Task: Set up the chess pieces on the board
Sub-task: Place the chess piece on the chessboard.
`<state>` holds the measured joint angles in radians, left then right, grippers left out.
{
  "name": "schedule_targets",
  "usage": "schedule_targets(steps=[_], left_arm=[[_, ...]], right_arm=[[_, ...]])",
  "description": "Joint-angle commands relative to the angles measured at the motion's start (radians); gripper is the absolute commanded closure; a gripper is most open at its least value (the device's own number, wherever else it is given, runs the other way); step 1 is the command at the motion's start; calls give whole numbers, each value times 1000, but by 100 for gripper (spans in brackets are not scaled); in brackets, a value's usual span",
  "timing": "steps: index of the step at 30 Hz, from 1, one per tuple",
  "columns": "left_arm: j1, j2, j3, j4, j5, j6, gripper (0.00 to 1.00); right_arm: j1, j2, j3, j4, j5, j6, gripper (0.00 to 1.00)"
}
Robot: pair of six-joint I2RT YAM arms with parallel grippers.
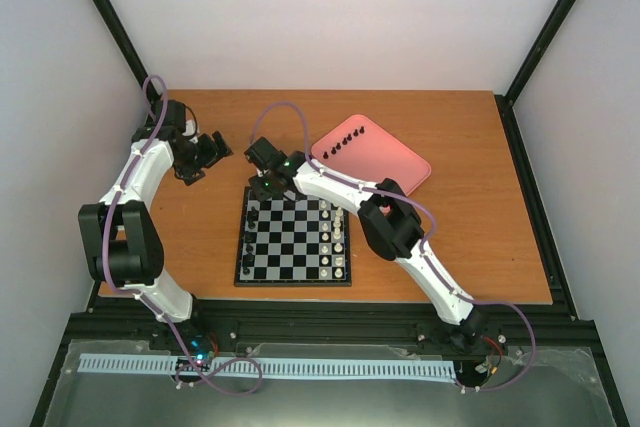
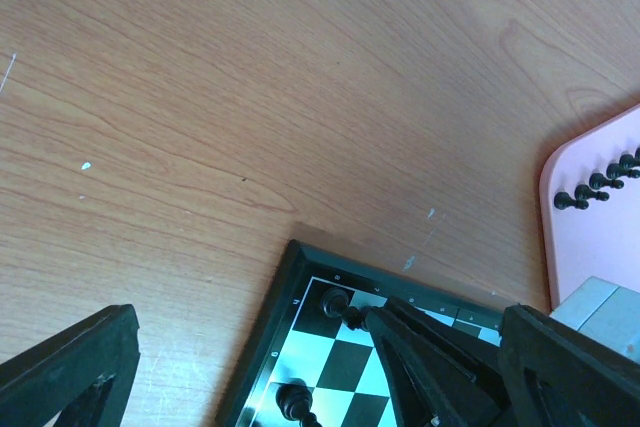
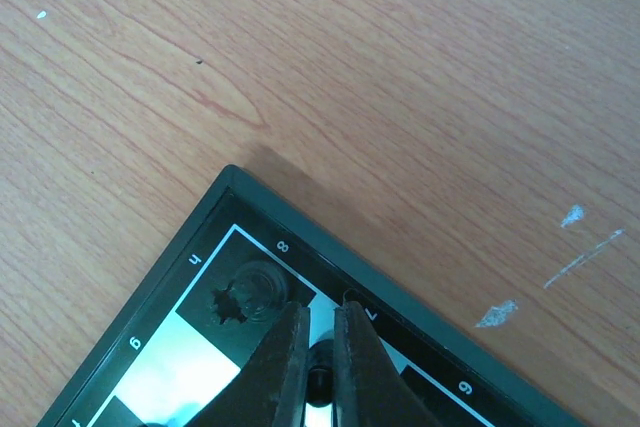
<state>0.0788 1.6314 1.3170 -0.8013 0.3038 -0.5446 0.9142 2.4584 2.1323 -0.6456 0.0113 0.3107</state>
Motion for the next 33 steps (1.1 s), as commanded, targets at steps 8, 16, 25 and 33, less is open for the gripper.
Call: schedule_targets(steps=[8, 16, 25, 33], left_arm=[[9, -16, -3, -3, 15, 23, 0], [9, -17, 3, -4, 14, 23, 0], [9, -10, 11, -5, 8, 23, 0], [8, -6, 15, -4, 11, 21, 0]], right_arm=[[8, 14, 23, -16, 40, -6, 71], [8, -22, 21, -26, 65, -15, 63], [8, -102, 20, -47, 75, -53, 53], [2, -188, 10, -47, 96, -51, 48]])
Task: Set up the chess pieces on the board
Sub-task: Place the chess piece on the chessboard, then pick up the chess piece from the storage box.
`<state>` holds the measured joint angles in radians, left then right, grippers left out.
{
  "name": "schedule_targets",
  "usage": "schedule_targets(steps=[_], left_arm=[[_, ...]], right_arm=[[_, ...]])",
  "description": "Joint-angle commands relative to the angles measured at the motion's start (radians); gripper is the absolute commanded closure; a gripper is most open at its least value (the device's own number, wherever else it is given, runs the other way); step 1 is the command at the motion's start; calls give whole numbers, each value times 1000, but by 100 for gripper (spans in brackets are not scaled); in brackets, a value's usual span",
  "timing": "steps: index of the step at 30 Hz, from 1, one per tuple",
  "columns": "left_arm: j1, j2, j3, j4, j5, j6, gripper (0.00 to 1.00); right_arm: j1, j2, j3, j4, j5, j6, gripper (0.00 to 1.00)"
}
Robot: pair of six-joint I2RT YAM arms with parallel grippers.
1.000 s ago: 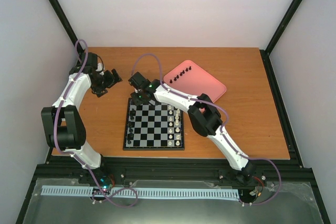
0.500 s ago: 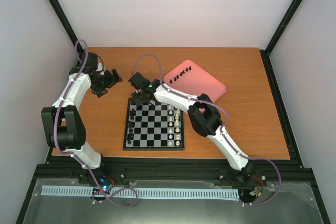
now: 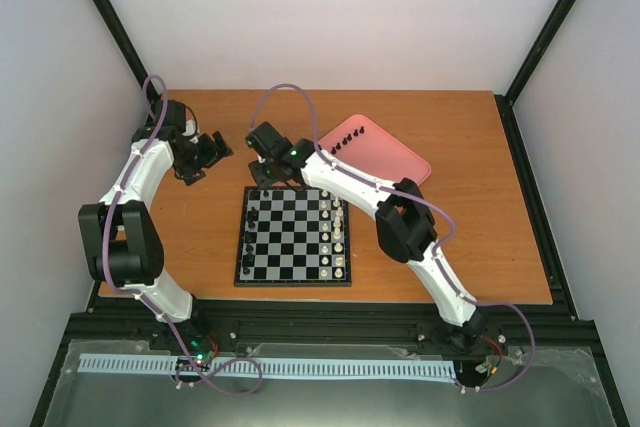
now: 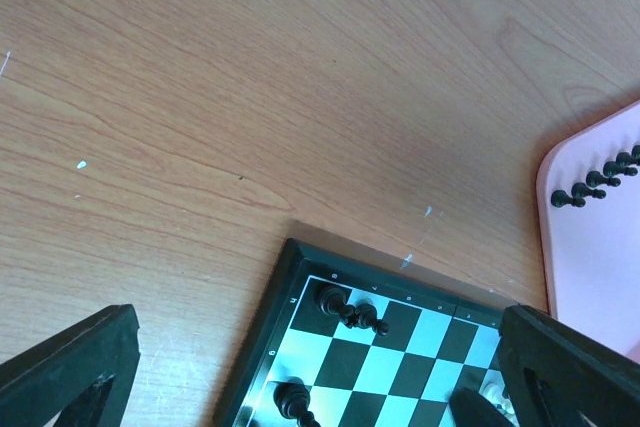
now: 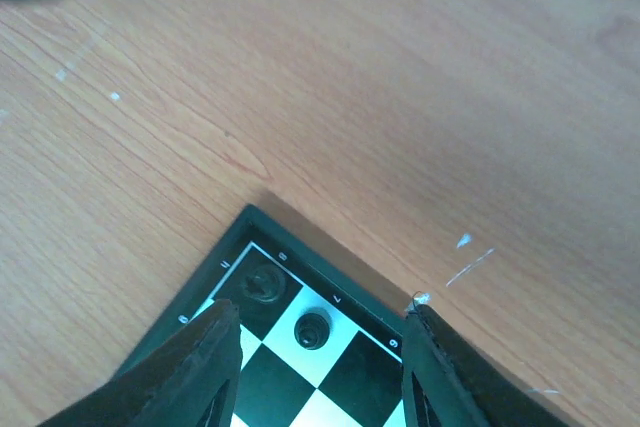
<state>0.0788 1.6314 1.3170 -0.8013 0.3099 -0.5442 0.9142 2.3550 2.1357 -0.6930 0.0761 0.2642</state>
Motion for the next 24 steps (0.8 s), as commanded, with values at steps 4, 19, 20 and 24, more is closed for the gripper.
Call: schedule_targets(steps=[4, 19, 20, 24], left_arm=[[9, -8, 15, -4, 8, 19, 0], [8, 20, 18, -2, 32, 23, 0], [9, 21, 20, -1, 30, 22, 0], [9, 28, 28, -5, 28, 23, 0]], right_arm=[[-69, -85, 40, -52, 23, 57, 49], [-302, 127, 250, -169, 142, 80, 62], [-305, 138, 249, -176, 133, 88, 64], [-316, 152, 212, -178, 86, 107, 66]])
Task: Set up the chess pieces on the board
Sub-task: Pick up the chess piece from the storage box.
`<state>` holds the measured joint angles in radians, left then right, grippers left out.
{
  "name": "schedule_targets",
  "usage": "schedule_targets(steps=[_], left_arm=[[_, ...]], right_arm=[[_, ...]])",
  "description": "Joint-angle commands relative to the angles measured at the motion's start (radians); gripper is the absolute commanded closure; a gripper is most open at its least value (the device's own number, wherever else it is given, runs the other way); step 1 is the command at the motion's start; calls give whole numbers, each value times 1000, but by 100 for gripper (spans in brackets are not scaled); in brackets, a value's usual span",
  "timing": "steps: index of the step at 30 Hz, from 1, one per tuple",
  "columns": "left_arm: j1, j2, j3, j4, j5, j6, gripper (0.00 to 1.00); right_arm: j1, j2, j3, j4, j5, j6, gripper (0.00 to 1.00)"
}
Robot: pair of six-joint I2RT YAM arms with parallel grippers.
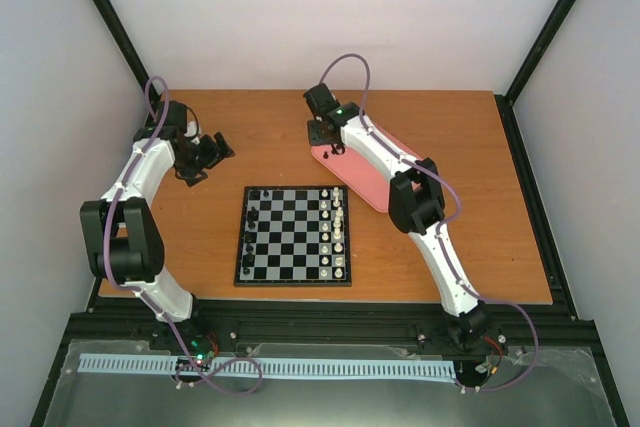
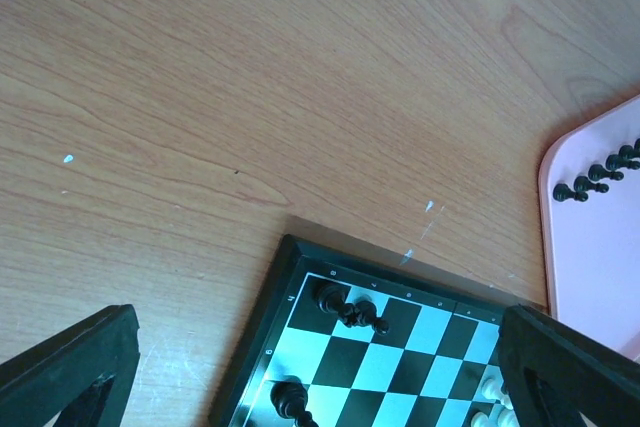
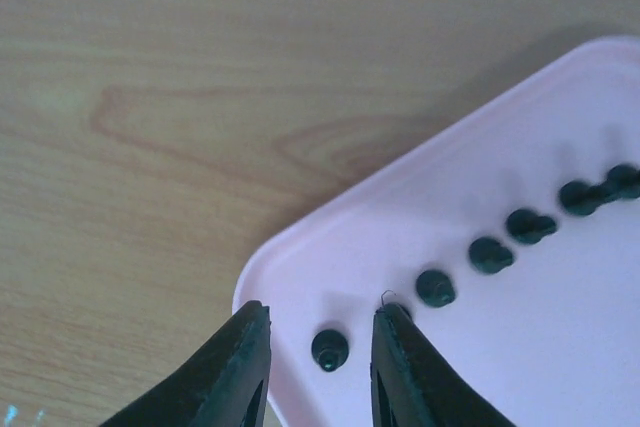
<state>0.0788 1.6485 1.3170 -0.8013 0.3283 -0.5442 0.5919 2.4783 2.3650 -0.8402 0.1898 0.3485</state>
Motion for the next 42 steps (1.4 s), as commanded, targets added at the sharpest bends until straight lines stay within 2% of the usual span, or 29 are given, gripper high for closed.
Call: schedule_targets(steps=[1, 15, 42], left_arm=[[9, 15, 31, -6, 9, 24, 0], [9, 31, 35, -6, 7, 24, 0], [9, 31, 40, -11, 0, 26, 0]], right_arm=[[6, 27, -32, -28, -36, 21, 66], [4, 54, -67, -35, -65, 13, 70], [-9, 89, -15, -28, -85, 7, 72]])
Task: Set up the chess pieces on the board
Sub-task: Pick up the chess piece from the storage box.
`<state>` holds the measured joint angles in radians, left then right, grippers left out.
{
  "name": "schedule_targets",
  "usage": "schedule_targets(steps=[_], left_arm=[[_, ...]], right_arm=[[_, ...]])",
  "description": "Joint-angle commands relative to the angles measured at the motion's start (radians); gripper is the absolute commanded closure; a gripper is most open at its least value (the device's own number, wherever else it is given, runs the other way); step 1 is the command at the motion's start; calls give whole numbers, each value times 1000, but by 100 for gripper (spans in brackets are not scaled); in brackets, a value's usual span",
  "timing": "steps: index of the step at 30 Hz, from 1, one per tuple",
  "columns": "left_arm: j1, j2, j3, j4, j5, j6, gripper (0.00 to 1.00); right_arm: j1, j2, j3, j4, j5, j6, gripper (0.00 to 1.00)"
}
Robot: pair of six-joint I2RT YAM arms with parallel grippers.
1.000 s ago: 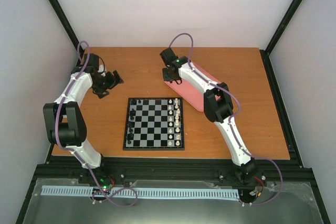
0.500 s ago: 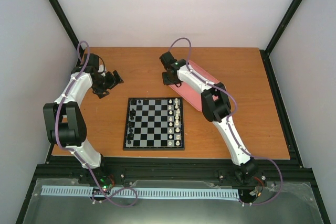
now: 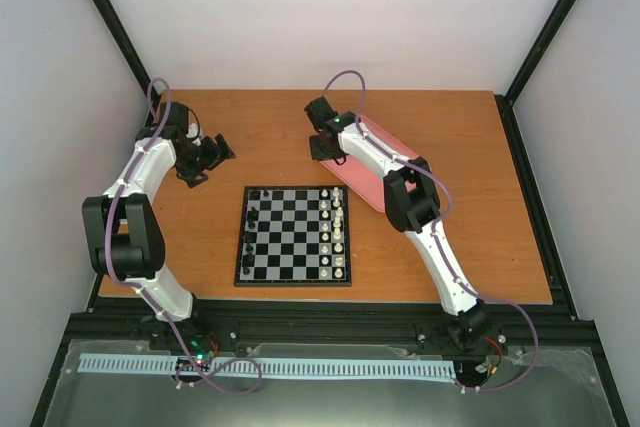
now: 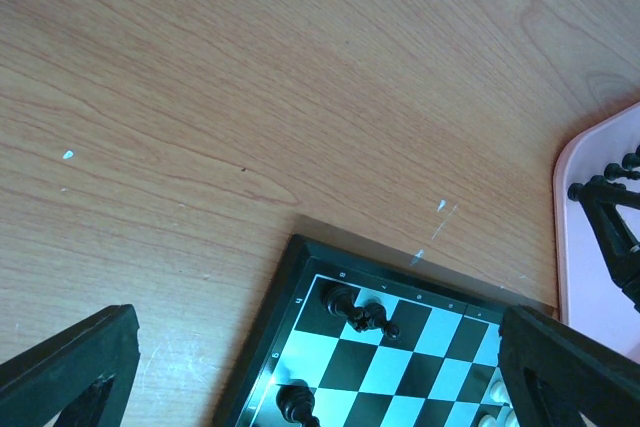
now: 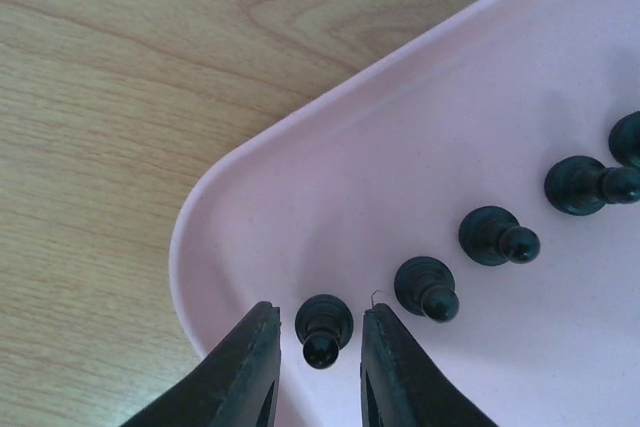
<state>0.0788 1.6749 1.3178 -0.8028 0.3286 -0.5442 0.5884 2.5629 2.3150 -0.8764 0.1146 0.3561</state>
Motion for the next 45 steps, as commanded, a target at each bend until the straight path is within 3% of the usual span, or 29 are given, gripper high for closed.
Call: schedule_targets(steps=[1, 16, 24, 28, 45], left_arm=[[8, 5, 40, -9, 0, 27, 0], [9, 7, 31, -7, 10, 26, 0], [8, -2, 27, -7, 15, 27, 0], [8, -6, 23, -6, 16, 26, 0], [8, -29, 7, 4, 6, 25, 0]], right_arm=[[-6, 2, 35, 12, -13, 0, 73], [-7, 17, 49, -10, 10, 1, 83], [-9, 16, 49, -24, 20, -2, 96], [-9, 1, 49, -20, 19, -18, 97], [119, -306, -109, -10, 21, -79, 97]])
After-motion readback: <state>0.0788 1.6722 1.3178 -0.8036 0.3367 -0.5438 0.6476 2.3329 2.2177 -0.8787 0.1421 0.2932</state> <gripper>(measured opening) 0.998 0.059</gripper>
